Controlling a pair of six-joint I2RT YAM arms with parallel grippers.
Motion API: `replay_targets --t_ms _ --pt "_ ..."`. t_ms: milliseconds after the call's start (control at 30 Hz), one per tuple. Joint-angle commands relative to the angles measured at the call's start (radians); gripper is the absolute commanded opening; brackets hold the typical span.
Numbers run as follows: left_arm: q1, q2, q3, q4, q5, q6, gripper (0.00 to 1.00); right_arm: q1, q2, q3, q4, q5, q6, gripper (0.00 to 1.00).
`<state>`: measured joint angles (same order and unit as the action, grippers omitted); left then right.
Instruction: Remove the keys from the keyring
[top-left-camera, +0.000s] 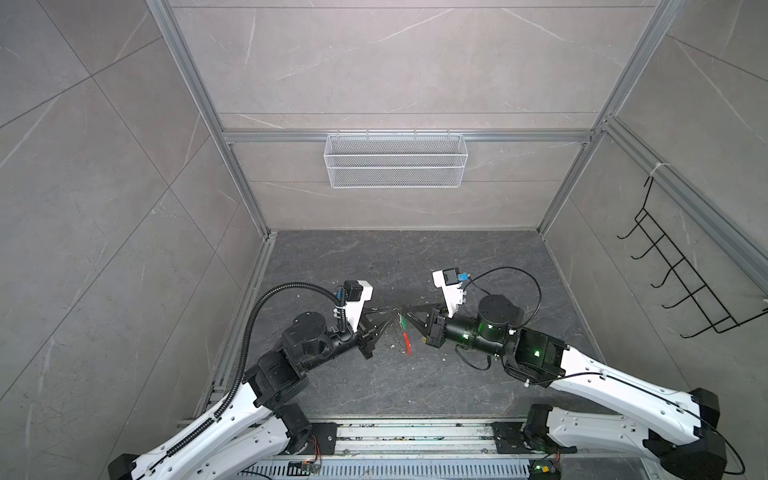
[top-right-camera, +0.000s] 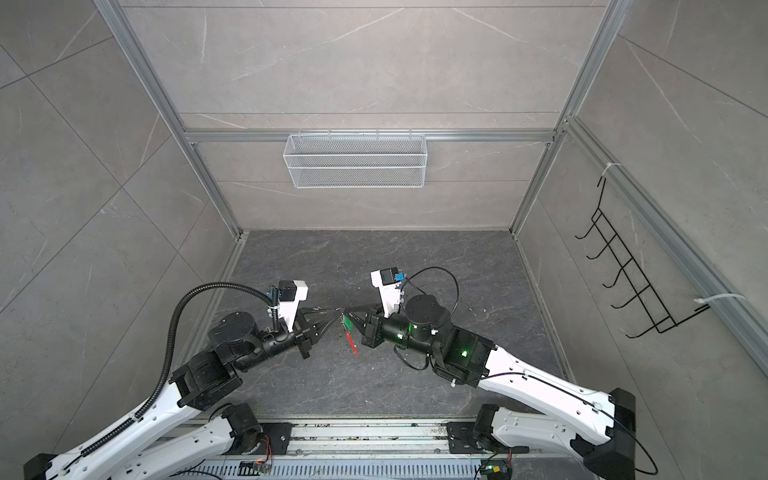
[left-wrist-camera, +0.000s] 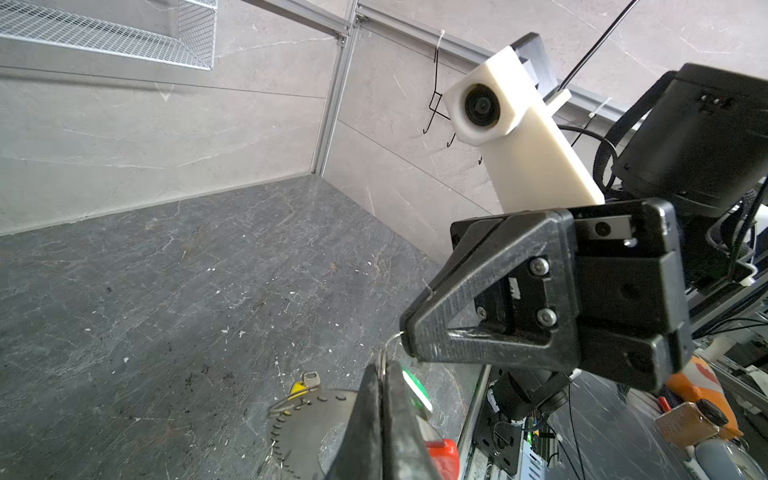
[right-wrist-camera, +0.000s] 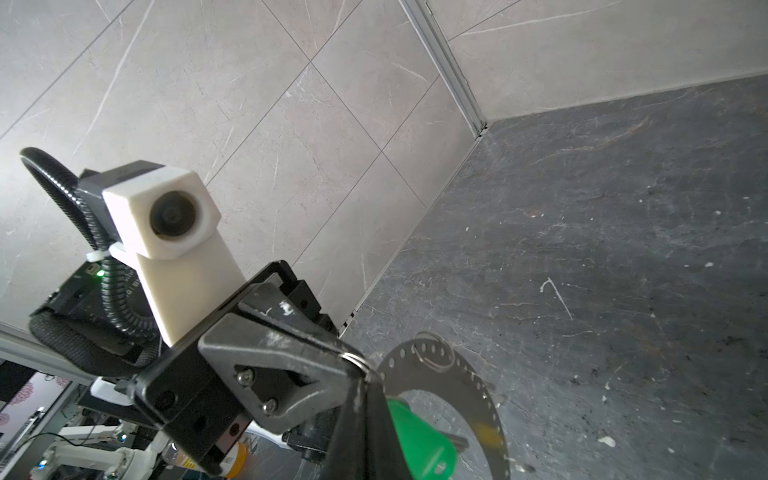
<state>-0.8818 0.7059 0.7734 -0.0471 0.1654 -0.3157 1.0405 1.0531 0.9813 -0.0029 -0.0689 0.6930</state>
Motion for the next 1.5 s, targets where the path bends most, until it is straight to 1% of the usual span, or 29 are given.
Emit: replay_targets --t_ms 0,100,300,733,833,967,1067,1200,1333,1467 --pt "-0.001 -0.005 0.003 0.077 0.015 -0.006 0.00 0.008 0.004 0.014 0.020 0.004 0.019 0.00" --pt "0.000 -0.013 -0.003 0.091 0.008 -0.005 0.00 0.010 0.001 0.014 0.009 0.013 0.027 0.00" --pt "0.000 -0.047 -0.029 0.138 -0.001 0.002 0.00 0.014 -0.003 -0.003 -0.034 0.066 0.040 0.00" --pt "0.000 -0.100 -0.064 0.221 0.008 0.020 0.00 0.013 -0.002 -0.068 -0.075 0.087 0.095 0.00" --pt "0.000 -0.103 -0.070 0.242 0.016 0.025 0.00 0.014 0.004 -0.079 -0.074 0.075 0.102 0.00" --pt "0.000 -0.097 -0.074 0.257 0.032 0.044 0.00 0.015 0.020 -0.057 -0.089 0.022 0.096 0.00" --pt "0.000 -0.097 -0.083 0.277 0.055 0.062 0.00 0.013 0.051 -0.017 -0.144 -0.033 0.096 0.00" --pt "0.000 -0.102 -0.079 0.280 0.103 0.082 0.00 0.012 0.060 0.003 -0.201 -0.038 0.097 0.00" --pt "0.000 -0.096 -0.068 0.269 0.140 0.084 0.00 0.013 0.048 0.020 -0.236 -0.021 0.084 0.19" --pt "0.000 -0.096 -0.065 0.264 0.165 0.082 0.00 0.011 0.056 0.040 -0.261 -0.020 0.068 0.33"
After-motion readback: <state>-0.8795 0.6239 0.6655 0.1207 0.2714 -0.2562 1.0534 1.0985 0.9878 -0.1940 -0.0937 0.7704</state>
